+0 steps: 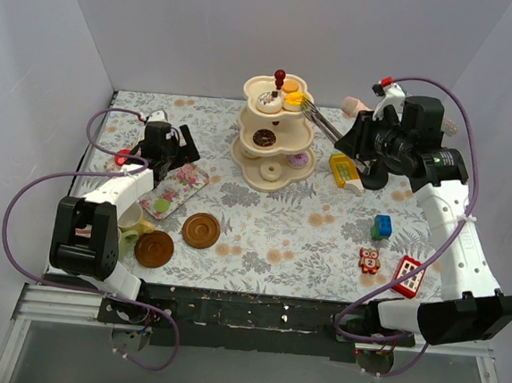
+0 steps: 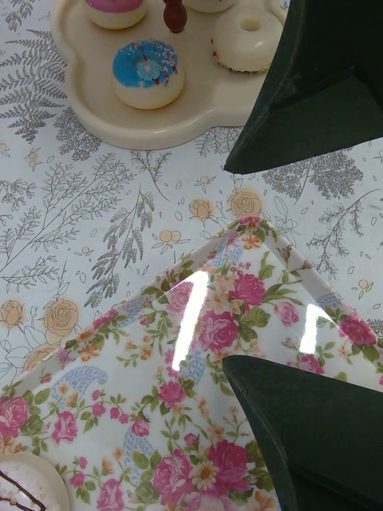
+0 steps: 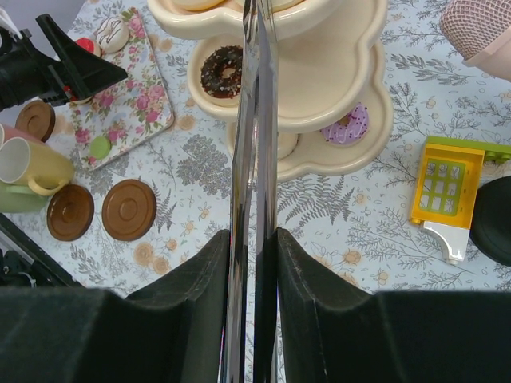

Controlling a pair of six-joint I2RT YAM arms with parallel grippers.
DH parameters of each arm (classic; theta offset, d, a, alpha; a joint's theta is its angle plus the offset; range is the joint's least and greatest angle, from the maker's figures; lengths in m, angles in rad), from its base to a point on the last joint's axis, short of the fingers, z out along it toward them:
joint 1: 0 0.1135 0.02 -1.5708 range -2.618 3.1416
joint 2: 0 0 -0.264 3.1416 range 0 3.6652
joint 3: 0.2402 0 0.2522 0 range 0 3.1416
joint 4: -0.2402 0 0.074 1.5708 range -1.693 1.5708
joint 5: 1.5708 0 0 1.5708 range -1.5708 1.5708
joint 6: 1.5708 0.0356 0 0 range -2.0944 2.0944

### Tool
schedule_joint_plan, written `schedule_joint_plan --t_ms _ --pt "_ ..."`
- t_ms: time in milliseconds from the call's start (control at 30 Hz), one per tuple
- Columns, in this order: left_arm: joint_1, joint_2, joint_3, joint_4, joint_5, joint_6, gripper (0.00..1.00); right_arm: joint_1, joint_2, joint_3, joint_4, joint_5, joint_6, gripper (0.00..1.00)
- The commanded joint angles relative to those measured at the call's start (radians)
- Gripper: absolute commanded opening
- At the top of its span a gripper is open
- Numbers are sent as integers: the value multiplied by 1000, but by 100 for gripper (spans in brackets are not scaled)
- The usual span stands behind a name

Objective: Serve the afternoon tea
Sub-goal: Place the desert on the desert table.

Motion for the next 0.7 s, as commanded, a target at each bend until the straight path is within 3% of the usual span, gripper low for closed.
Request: schedule_joint_plan --t_ms 0,367,667 --pt "3 1 36 -4 13 3 98 -4 20 27 56 -5 -3 35" --pt "16 21 34 -4 30 -13 98 -4 1 55 53 -11 -3 35" --pt "23 146 117 4 39 -58 98 -4 -71 70 41 4 -15 36"
